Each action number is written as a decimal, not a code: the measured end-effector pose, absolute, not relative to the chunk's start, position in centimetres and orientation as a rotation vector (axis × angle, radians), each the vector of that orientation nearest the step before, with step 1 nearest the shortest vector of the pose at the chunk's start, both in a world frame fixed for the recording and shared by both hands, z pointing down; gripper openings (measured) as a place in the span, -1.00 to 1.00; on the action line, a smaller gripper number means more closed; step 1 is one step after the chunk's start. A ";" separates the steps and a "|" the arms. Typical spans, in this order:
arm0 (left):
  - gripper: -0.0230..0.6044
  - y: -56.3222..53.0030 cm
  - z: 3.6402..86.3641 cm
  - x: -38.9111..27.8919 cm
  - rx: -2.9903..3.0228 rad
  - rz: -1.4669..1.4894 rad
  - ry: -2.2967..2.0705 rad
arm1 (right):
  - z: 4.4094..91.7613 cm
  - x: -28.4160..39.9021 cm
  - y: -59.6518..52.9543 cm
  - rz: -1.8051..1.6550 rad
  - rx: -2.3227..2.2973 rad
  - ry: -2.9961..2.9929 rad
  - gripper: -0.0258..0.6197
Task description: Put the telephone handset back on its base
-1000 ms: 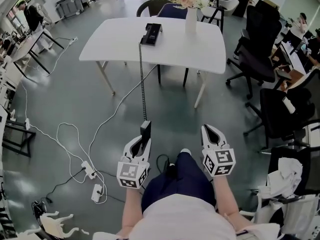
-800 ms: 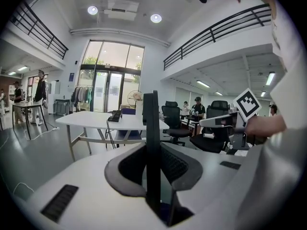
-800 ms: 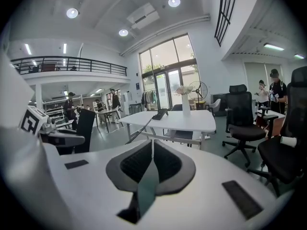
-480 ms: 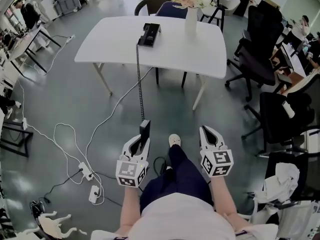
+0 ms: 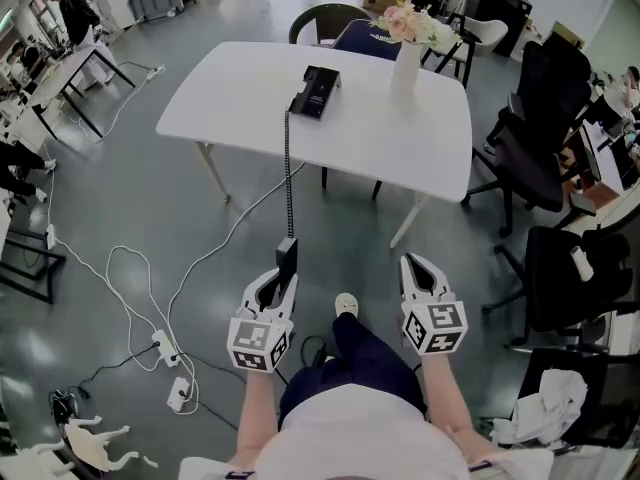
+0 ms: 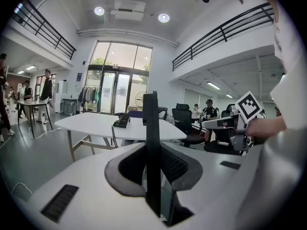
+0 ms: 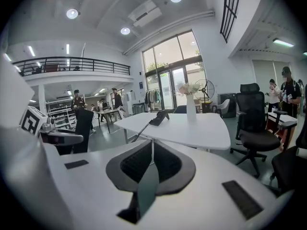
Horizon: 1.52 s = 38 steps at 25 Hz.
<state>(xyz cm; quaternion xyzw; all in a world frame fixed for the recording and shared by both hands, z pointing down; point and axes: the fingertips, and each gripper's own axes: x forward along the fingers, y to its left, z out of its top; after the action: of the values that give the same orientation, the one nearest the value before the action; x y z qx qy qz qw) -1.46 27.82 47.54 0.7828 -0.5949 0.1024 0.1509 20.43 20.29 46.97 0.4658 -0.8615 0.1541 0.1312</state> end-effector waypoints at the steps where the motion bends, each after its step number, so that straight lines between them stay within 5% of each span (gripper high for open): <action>1: -0.66 27.0 47.7 -1.6 2.244 0.295 -1.711 | 47.0 20.2 19.4 0.448 1.347 -2.504 -0.80; 38: -0.66 17.6 48.0 -3.1 2.085 0.295 -1.889 | 47.7 16.2 6.2 0.485 1.124 -2.638 -0.81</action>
<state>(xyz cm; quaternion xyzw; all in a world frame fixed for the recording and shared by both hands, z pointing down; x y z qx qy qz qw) -3.05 17.63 47.99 0.7281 -0.6595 0.1031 0.1558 16.20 6.15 47.70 0.3839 -0.9009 0.1658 0.1162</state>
